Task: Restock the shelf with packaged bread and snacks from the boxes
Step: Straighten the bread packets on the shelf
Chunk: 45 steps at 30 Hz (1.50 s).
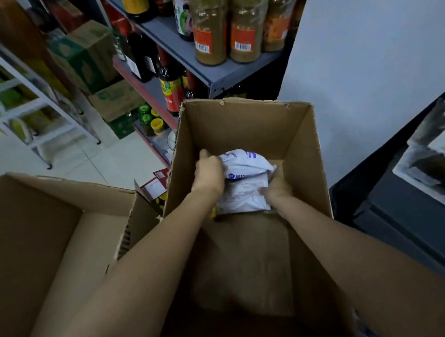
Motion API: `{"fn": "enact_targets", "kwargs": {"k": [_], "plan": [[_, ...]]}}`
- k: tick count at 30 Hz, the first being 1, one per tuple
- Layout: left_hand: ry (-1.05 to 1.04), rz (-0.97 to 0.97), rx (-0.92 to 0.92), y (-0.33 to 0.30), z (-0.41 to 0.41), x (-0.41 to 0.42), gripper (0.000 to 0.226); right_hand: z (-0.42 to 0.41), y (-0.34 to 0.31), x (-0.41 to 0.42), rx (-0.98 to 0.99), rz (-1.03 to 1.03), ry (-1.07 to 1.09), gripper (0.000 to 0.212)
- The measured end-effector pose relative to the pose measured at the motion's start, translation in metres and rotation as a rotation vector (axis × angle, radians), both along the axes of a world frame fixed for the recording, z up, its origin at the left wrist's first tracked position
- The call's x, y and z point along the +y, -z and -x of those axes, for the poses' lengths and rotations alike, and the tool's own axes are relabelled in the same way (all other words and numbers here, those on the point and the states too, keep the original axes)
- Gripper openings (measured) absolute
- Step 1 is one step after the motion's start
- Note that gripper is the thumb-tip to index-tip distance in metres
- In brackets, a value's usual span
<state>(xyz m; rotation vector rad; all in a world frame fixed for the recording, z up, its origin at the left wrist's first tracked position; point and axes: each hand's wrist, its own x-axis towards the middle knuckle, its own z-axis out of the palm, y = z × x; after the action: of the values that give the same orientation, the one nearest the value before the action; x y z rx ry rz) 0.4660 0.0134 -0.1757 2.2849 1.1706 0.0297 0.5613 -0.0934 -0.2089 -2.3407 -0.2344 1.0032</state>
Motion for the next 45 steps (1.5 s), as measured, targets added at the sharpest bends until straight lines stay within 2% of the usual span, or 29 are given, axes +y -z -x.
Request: {"fn": "enact_targets", "kwargs": {"k": [2, 4, 5, 8, 12, 14, 17, 19, 21, 25, 30, 31, 34, 37, 40, 42, 45], "plan": [[0.031, -0.059, -0.031, -0.03, 0.007, 0.003, 0.02, 0.004, -0.029, 0.001, 0.04, -0.142, 0.097, 0.031], [0.043, -0.107, -0.058, -0.062, 0.016, 0.006, 0.022, 0.007, -0.062, 0.001, 0.025, -0.233, 0.099, 0.016], [0.033, -0.123, -0.095, -0.079, 0.021, 0.007, 0.023, 0.009, -0.079, -0.002, -0.021, -0.263, 0.067, 0.015], [-0.027, -0.137, -0.239, -0.133, 0.038, 0.004, 0.027, 0.017, -0.133, -0.017, -0.091, -0.351, 0.051, 0.025], [-0.01, -0.258, -0.294, -0.2, 0.064, -0.007, 0.026, 0.041, -0.214, -0.044, -0.163, -0.546, 0.081, 0.029], [0.057, -0.306, -0.364, -0.233, 0.078, -0.016, 0.021, 0.057, -0.256, -0.055, -0.193, -0.633, 0.106, 0.03], [0.231, -0.333, -0.464, -0.282, 0.094, -0.036, 0.027, 0.081, -0.315, -0.069, -0.26, -0.718, 0.071, 0.032], [0.323, -0.389, -0.542, -0.311, 0.099, -0.05, 0.024, 0.093, -0.352, -0.08, -0.3, -0.803, 0.085, 0.045], [0.33, -0.432, -0.66, -0.341, 0.099, -0.062, 0.023, 0.098, -0.384, -0.092, -0.353, -0.872, 0.095, 0.052], [0.219, -0.258, -0.896, -0.399, 0.082, -0.092, 0.024, 0.098, -0.441, -0.117, -0.366, -1.02, 0.187, 0.044], [0.303, -0.292, -1.053, -0.447, 0.055, -0.144, 0.023, 0.1, -0.486, -0.132, -0.198, -1.198, 0.238, 0.014], [0.288, -0.289, -1.07, -0.456, 0.052, -0.148, 0.024, 0.096, -0.487, -0.139, -0.196, -1.236, 0.234, 0.016], [0.261, -0.197, -1.087, -0.48, 0.043, -0.153, 0.026, 0.079, -0.486, -0.164, -0.26, -1.295, 0.201, 0.05], [0.251, -0.034, -1.109, -0.488, 0.032, -0.169, 0.028, 0.059, -0.498, -0.186, -0.473, -1.193, 0.224, 0.065], [0.213, 0.212, -1.144, -0.483, 0.01, -0.187, 0.034, 0.04, -0.516, -0.213, -0.704, -0.933, 0.128, 0.049], [0.234, 0.345, -1.154, -0.484, -0.011, -0.195, 0.03, 0.031, -0.523, -0.233, -0.707, -0.832, 0.1, 0.037], [0.345, 0.446, -1.131, -0.493, -0.042, -0.211, 0.024, 0.014, -0.53, -0.259, -0.752, -0.87, 0.217, 0.036]]}}
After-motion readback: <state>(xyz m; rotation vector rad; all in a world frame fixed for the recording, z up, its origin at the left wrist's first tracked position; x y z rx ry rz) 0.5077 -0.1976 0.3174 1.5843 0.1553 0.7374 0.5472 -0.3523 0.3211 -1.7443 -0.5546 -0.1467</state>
